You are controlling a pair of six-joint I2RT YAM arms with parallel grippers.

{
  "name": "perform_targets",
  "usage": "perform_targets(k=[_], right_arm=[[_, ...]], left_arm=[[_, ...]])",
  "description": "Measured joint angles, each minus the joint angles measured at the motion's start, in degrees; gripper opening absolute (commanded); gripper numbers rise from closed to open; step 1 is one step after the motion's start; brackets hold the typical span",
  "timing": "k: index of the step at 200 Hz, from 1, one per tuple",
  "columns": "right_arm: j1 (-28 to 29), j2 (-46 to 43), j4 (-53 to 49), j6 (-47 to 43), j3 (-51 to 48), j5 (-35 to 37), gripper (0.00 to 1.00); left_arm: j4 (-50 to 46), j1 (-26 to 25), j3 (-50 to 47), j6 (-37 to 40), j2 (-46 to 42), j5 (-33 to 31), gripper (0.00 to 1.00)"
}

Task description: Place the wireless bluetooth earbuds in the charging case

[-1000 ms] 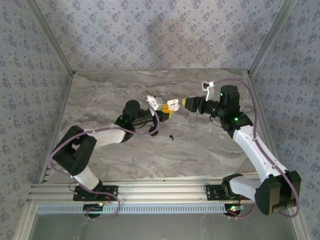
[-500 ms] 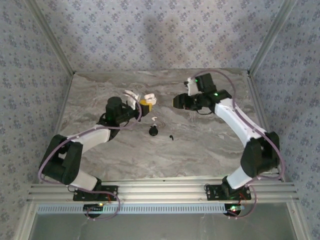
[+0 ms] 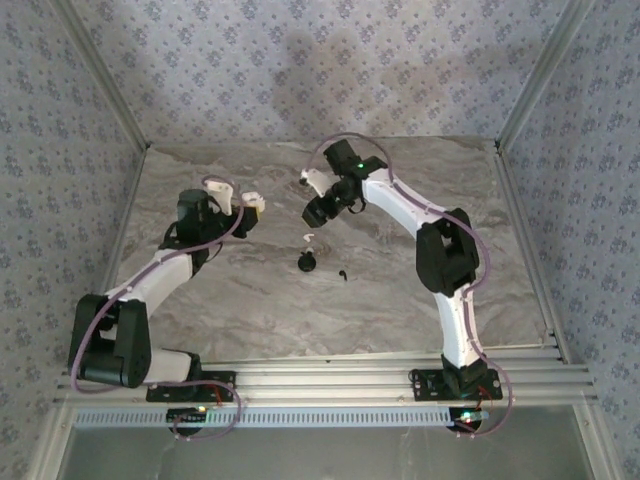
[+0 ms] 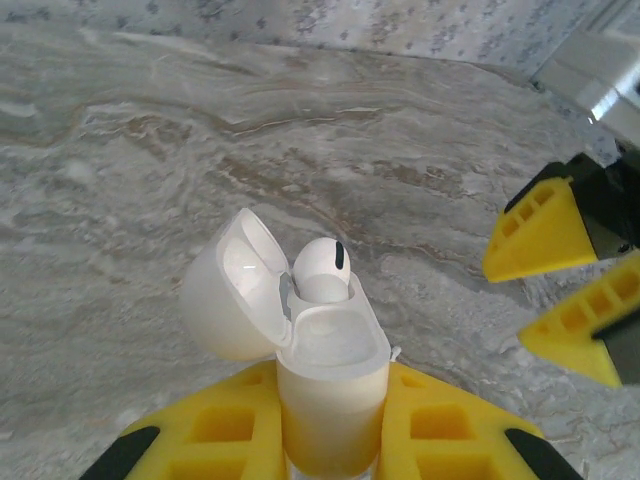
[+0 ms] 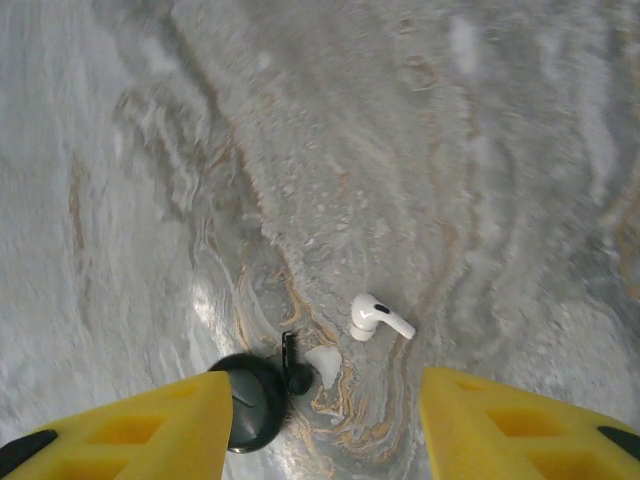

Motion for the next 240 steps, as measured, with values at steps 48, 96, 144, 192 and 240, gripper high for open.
perform_targets(k=[48, 96, 144, 192, 240], right_arm=[[0.15, 1.79, -1.88, -27.39, 0.37, -3.45, 0.48], [0.63, 11.30, -9.33, -46.01, 11.63, -1.20, 0.49], [1.79, 16.68, -13.44, -53.42, 16.00, 1.79, 0.51], [2.49, 18.91, -13.70, -55.06, 17.27, 3.43, 0.51], [2.64, 19.34, -13.00, -55.01, 17.27, 4.46, 0.49]], left_arm=[[-2.43, 2.67, 0.00, 0.00, -0.98, -0.09, 0.10], [-3.04, 5.40, -0.07, 0.00, -0.98, 0.15, 0.10], [-3.48, 6.40, -0.46, 0.00, -1.03, 0.76, 0.10], [-3.45, 6.56, -0.46, -0.07, -1.03, 1.16, 0.10], [-3.43, 6.56, -0.50, -0.61, -1.03, 1.18, 0.10]])
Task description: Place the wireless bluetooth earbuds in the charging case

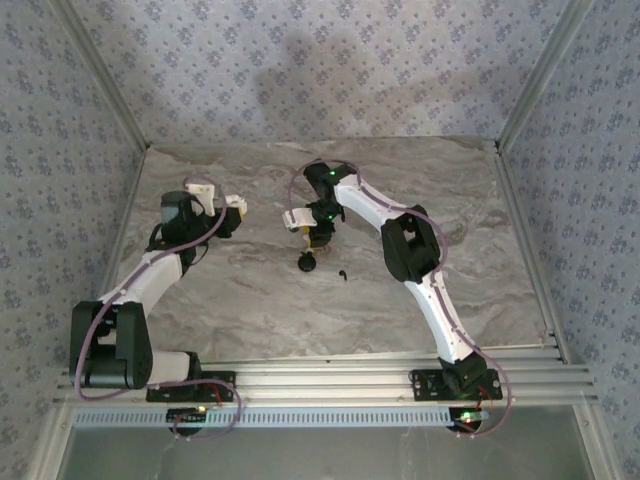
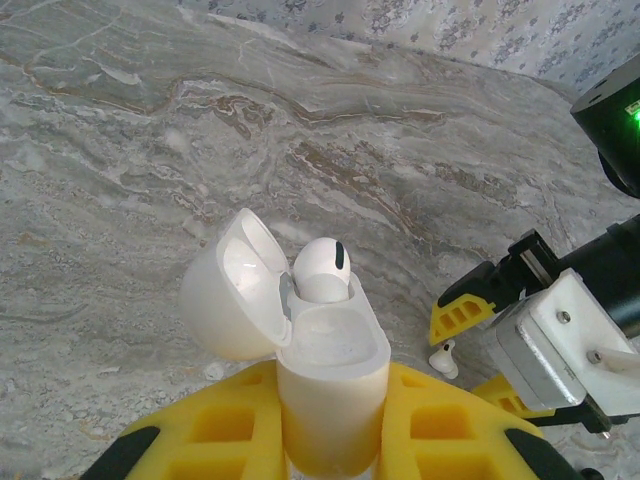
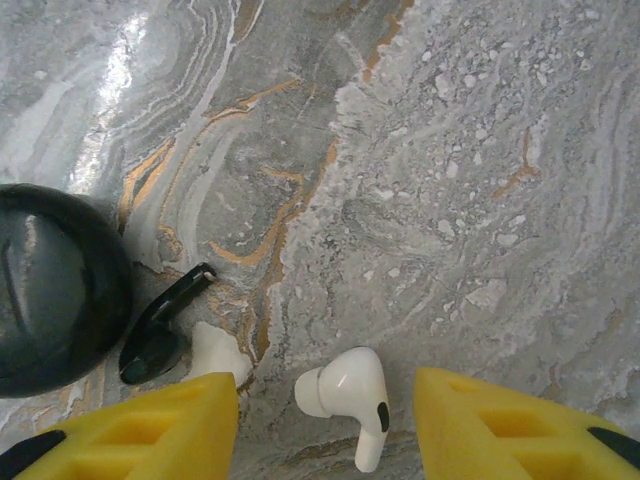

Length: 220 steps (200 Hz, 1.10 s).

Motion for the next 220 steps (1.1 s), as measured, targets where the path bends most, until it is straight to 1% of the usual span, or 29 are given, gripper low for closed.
perform_targets(k=[61, 82, 98, 132, 188, 220], right_arm=[[0.00, 0.04, 2.71, 0.02, -0.15, 2.03, 0.42], [0.00, 0.07, 3.72, 0.00, -0.42, 2.43, 0.43], [0.00, 0.11, 4.17, 0.02, -0.61, 2.43, 0.45], [0.00, 0.26, 4.37, 0.00, -0.98, 2.38, 0.44], [0.11, 0.31, 3.78, 0.04, -1.53, 1.84, 0.33], [0.04, -1.05, 5.22, 0.02, -4.28, 1.29, 0.30]], left_arm=[[0.02, 0.00, 0.00, -0.68, 0.00, 0.17, 0.10], [0.02, 0.00, 0.00, -0.68, 0.02, 0.44, 0.10], [0.02, 0.04, 0.00, -0.70, 0.04, 0.85, 0.10], [0.04, 0.04, 0.00, -0.85, 0.07, 1.29, 0.10], [0.04, 0.04, 0.00, -0.90, 0.07, 1.49, 0.10], [0.04, 0.02, 0.00, -0.87, 0.07, 1.49, 0.10]])
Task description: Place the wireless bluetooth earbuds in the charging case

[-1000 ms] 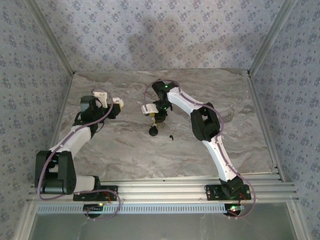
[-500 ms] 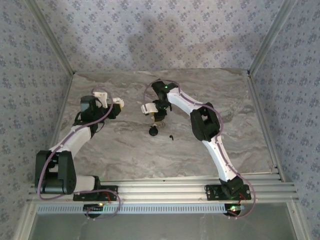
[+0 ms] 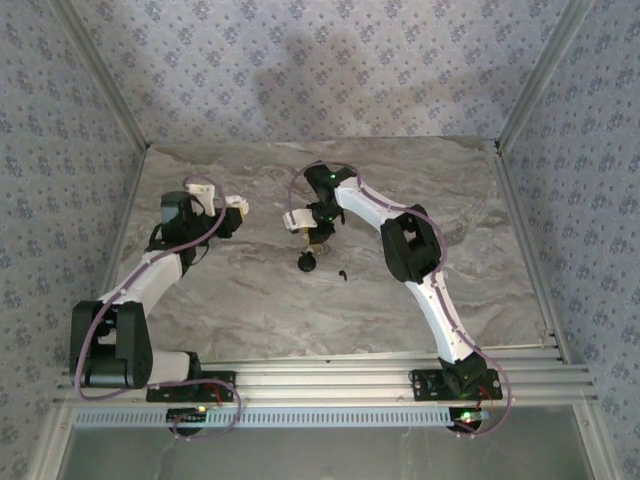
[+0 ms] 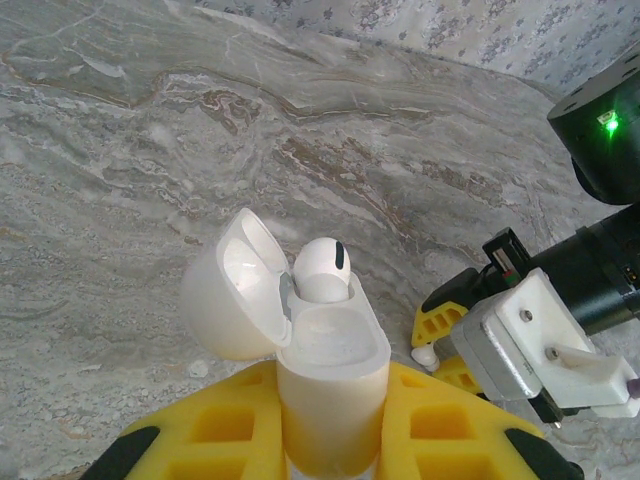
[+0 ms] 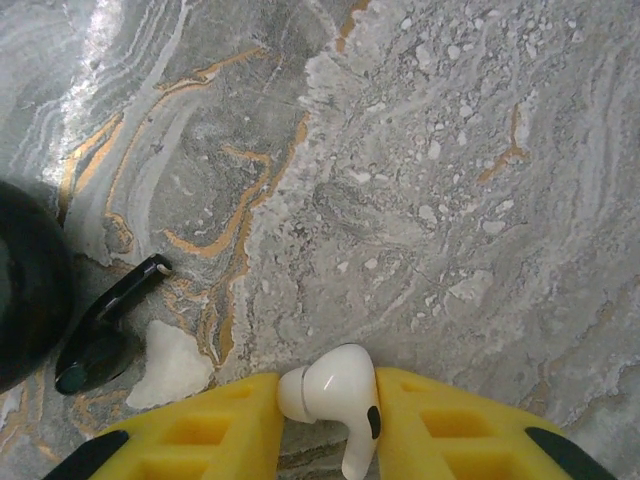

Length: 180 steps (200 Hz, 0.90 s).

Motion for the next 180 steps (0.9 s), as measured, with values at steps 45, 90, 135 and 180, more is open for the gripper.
perform_targets(k=[45, 90, 135, 180], right_arm=[[-0.20, -6.34, 4.98, 2.73, -11.17, -0.04, 0.28], [-2.12, -17.77, 8.28, 9.64, -29.18, -0.09, 0.28], [-5.95, -30.32, 13.29, 20.68, -44.72, 0.94, 0.28], [-8.17, -40.68, 19.56, 37.57, -57.88, 2.91, 0.28]], left_arm=[[-0.48, -1.60, 0.00, 0.63, 0.00, -0.22, 0.09], [-1.46, -6.34, 0.07, 1.84, 0.00, -0.57, 0.09], [-1.68, -10.69, 0.55, 2.19, 0.00, -1.77, 0.09], [2.12, -15.34, 0.15, 2.43, 0.11, -1.86, 0.10]])
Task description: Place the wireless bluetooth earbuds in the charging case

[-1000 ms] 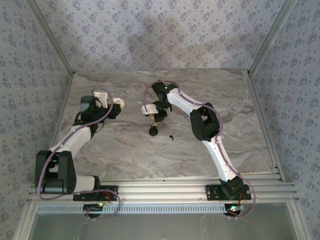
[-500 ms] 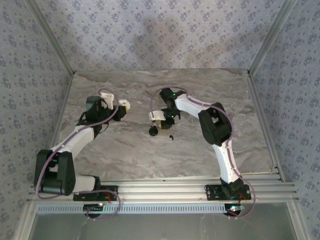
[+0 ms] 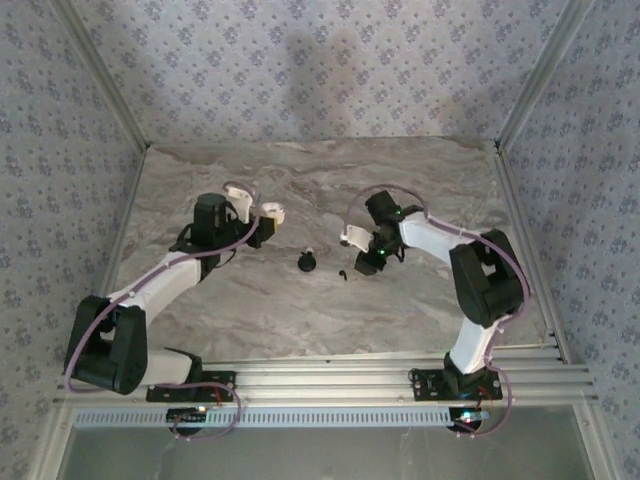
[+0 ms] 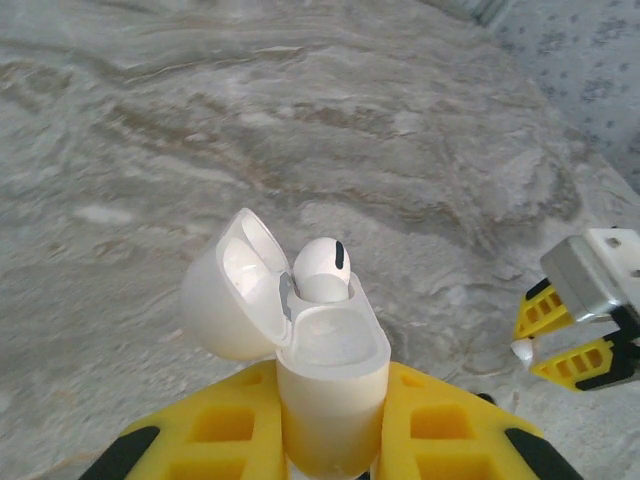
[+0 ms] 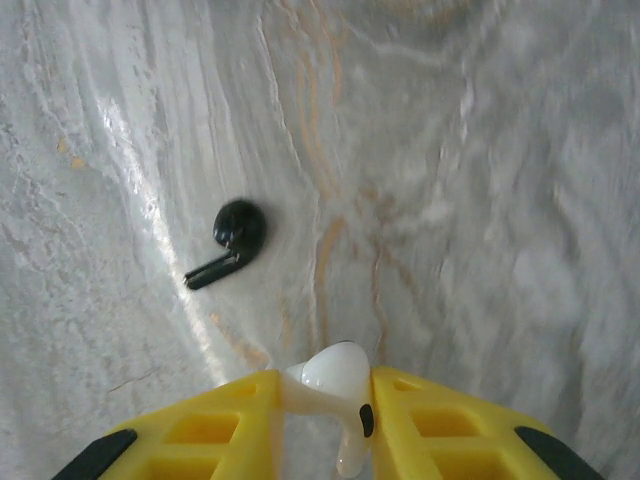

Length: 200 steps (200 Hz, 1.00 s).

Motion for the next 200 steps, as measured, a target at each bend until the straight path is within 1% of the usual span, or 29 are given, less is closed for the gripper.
perform_targets(k=[26, 50, 75, 102, 128, 147, 173, 200], right_arm=[[-0.79, -6.38, 3.78, 9.70, -6.32, 0.81, 0.28], [-3.19, -12.13, 5.16, 19.32, -9.16, 2.54, 0.28], [-5.09, -17.49, 4.74, 29.86, -10.56, 5.84, 0.28], [-4.48, -21.16, 3.91, 41.55, -12.92, 8.17, 0.28], [-2.49, -21.62, 3.85, 51.17, -16.09, 10.16, 0.28], [-0.76, -20.55, 3.52, 56.43, -17.27, 11.52, 0.28], [0.50, -17.16, 3.30, 61.40, -17.29, 13.53, 0.28], [0.98, -13.79, 1.36, 64.26, -16.90, 15.19, 0.29]], left_arm=[[9.11, -4.74, -3.30, 0.20, 1.09, 0.17, 0.10], [12.94, -8.15, -4.09, 0.24, 4.20, 0.07, 0.10], [14.47, -9.92, -4.09, 0.81, 5.05, -0.37, 0.10], [16.50, -10.49, -4.11, 0.37, 5.05, -1.05, 0.10], [18.03, -11.28, -4.28, 0.13, 5.05, -1.84, 0.09], [18.10, -12.02, -4.28, 0.17, 5.05, -2.12, 0.09], [18.05, -12.37, -4.28, 0.20, 5.03, -2.73, 0.09], [17.86, -12.35, -4.28, 0.20, 4.83, -3.58, 0.09]])
